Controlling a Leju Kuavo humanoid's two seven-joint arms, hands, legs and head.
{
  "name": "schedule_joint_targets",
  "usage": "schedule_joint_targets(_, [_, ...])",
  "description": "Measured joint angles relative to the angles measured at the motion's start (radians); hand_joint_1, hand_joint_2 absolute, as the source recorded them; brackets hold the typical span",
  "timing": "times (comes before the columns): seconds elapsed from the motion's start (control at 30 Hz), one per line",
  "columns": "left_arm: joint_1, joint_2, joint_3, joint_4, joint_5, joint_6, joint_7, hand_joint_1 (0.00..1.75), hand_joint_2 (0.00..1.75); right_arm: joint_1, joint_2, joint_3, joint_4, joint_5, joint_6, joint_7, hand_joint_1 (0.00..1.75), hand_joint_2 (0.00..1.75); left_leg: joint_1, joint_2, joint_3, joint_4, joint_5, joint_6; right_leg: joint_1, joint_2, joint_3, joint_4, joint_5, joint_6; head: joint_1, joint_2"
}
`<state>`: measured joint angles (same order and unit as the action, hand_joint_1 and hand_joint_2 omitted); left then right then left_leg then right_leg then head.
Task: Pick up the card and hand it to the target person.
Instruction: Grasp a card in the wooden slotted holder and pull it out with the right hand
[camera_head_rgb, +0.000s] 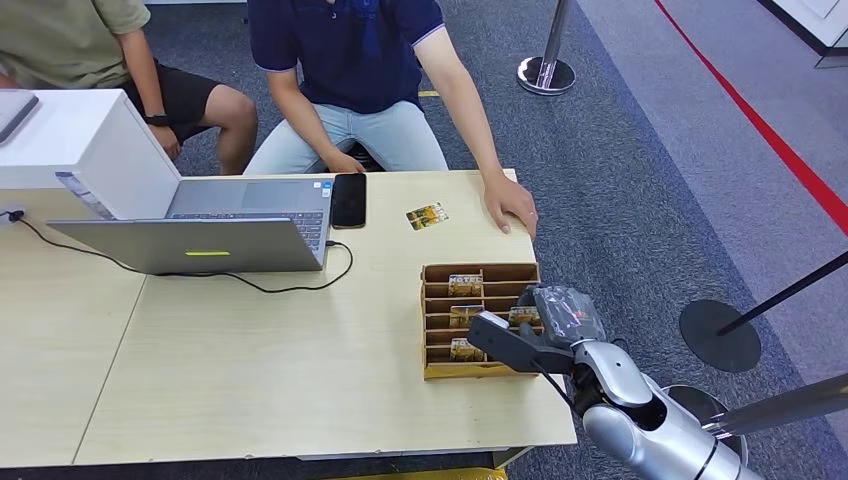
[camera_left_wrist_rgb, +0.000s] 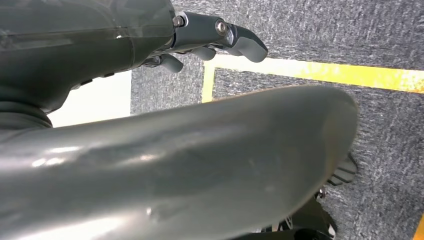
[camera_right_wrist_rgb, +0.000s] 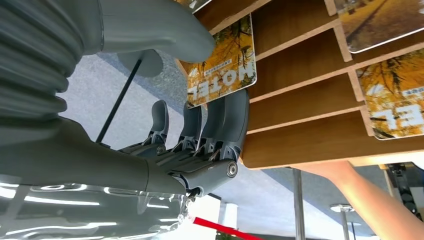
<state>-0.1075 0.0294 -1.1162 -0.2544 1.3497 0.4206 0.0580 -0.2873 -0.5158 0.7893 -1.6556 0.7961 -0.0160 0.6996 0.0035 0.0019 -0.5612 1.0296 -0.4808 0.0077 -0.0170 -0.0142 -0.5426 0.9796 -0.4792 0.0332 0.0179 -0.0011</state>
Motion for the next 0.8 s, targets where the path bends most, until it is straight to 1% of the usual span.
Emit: schedule_joint_targets(0.8, [0.0, 0.0, 0.0, 0.0, 0.005, 0.007, 0.003, 0.0, 1.75, -0.003, 0.0, 0.0, 0.005, -0.01, -0.002, 0.0, 1.75, 1.75, 0.0, 0.0, 0.0, 0.0, 0.0, 0.0, 0.0, 0.0, 0.0, 0.0, 0.0, 0.0, 0.0, 0.0])
